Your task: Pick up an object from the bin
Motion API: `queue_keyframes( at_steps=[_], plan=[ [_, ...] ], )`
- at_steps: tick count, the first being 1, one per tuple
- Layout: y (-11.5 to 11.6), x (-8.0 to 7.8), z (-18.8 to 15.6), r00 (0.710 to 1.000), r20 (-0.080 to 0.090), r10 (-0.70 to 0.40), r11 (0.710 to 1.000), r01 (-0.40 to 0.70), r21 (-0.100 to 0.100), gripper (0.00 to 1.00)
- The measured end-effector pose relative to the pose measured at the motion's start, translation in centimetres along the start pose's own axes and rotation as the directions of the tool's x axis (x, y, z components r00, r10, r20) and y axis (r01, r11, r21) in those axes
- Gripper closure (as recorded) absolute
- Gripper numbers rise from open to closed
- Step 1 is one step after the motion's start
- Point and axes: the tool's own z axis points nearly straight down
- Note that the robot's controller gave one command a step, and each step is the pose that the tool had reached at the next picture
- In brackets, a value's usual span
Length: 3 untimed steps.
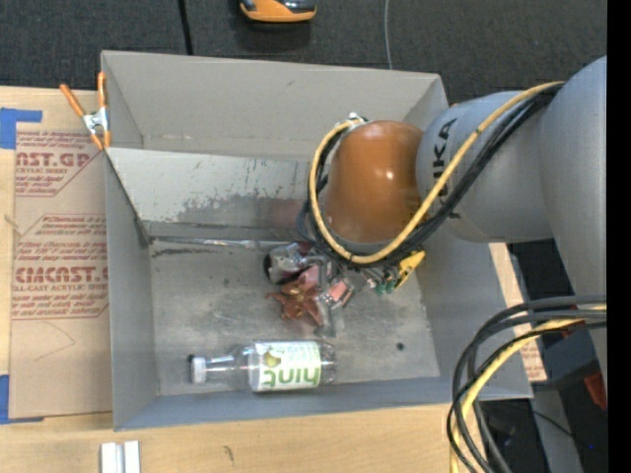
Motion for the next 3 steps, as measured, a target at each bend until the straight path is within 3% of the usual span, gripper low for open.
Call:
queue_keyframes(
  at_steps=[1, 3],
  plan=[
    [-0.38, 0.11, 3.02, 0.986, 0.000, -0.166, 0.986, 0.166, -0.005, 1.00],
    [-0.39, 0.11, 3.01, 0.986, 0.000, -0.166, 0.986, 0.166, -0.006, 1.00]
  ],
)
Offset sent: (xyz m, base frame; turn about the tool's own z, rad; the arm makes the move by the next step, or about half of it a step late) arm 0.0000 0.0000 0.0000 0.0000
